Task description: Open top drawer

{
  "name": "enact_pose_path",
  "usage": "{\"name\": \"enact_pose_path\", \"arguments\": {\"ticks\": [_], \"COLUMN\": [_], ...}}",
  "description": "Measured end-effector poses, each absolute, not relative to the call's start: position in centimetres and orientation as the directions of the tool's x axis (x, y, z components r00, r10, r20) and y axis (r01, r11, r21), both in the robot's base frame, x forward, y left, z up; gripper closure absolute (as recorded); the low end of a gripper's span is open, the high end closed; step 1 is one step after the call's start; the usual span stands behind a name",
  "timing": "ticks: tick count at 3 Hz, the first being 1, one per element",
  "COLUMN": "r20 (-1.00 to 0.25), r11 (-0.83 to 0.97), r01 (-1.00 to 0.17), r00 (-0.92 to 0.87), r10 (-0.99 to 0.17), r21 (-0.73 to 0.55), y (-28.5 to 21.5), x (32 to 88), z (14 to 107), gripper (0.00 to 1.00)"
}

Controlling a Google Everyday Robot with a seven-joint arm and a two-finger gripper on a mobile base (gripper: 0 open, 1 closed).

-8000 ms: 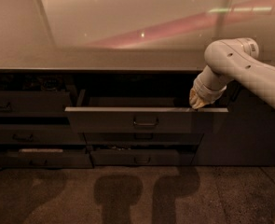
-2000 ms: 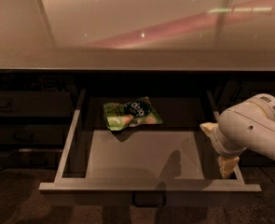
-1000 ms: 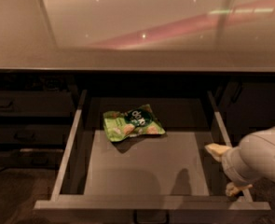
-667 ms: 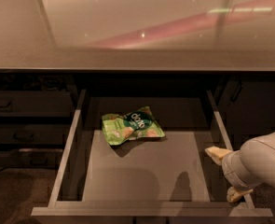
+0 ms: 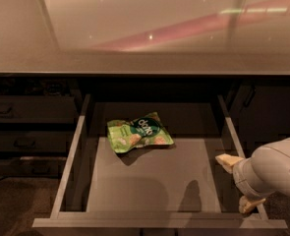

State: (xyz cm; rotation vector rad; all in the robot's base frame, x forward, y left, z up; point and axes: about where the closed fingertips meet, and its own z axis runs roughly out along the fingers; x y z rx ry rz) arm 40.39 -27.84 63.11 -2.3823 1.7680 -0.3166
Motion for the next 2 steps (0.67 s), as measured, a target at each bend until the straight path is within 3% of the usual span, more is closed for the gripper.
{"name": "enact_pose_path", "arguments": {"ticks": [2], "r20": [0.028], "r11": [-0.276], "r01": [-0.925], "r00": [0.279], "r10": [-0.960], "r21": [-0.260], "y": [-27.29], "x": [41.14], "z": [64.99], "gripper": [0.00]}}
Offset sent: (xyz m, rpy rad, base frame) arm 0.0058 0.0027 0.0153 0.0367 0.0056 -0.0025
